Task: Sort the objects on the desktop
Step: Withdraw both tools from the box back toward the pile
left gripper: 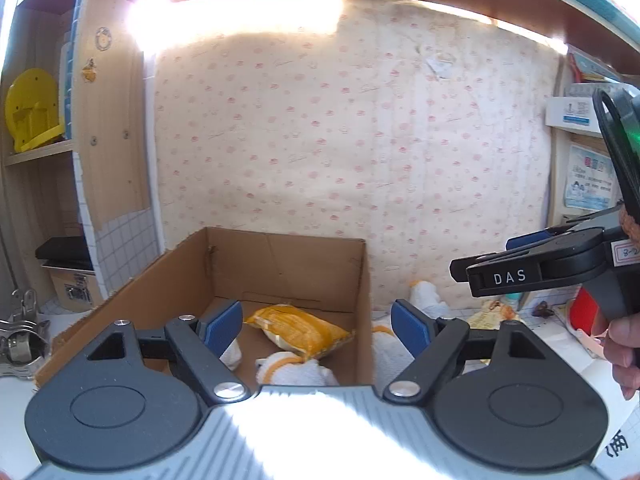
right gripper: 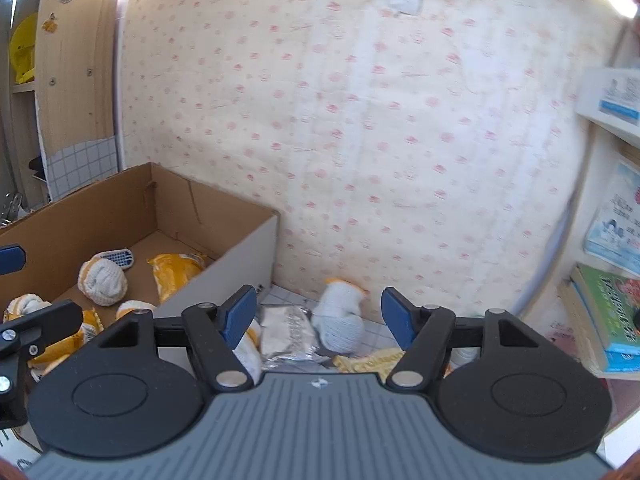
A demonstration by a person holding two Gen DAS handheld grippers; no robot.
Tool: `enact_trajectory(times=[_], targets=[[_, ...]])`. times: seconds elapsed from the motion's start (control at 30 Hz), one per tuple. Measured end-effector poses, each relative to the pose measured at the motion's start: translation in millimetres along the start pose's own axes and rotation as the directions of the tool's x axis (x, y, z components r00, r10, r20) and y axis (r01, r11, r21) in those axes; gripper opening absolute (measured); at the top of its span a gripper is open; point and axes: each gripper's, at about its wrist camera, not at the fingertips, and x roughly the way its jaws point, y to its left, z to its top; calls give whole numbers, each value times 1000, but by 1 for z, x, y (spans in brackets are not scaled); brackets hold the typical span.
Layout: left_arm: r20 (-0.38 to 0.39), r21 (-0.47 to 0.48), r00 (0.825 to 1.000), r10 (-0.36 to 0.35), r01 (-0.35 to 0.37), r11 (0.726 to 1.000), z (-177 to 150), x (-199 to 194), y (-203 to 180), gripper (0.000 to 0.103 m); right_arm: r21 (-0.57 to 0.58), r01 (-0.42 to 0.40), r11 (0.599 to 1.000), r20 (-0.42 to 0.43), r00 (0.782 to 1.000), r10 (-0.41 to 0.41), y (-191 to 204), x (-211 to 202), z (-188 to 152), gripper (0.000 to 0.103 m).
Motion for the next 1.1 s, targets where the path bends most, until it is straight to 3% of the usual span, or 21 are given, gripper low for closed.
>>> enact_trajectory(times=[0.2,0.37,0.43,0.57,0.67,0.73,0.93,1.1], targets=[[-6,-14,998,-59,59,998,-15,4,-43,86,83,44,996,-14,999,-43,-62,-11,-33,68],[-29,-34,997,-76,75,997,-40,16,-78,86,113,56,992,-31,998,-53,-91,-11,-60,68],[-35,-23,998,-46,45,999,-51,23,-92,90,124,44,991,-34,999,-40,-99,-9,-68,68],[9,47,996,91,-92,995,-61,34,-116,98,133,37,991,-40,999,-32,-109,-5,-80,68],[36,5,995,97,-98,995,-59,34,-123,98,144,31,989,-43,999,-25,-117,0,-85,68],[64,26,991,116,-118,993,-60,37,-133,98,158,29,987,-45,999,-22,-123,5,-87,68],[-17,-9,987,162,-162,987,-65,74,-143,98,162,26,986,-53,998,-18,-132,12,-94,68],[-102,-47,961,256,-262,964,-69,109,-133,98,161,29,987,-65,998,-19,-139,19,-97,68]])
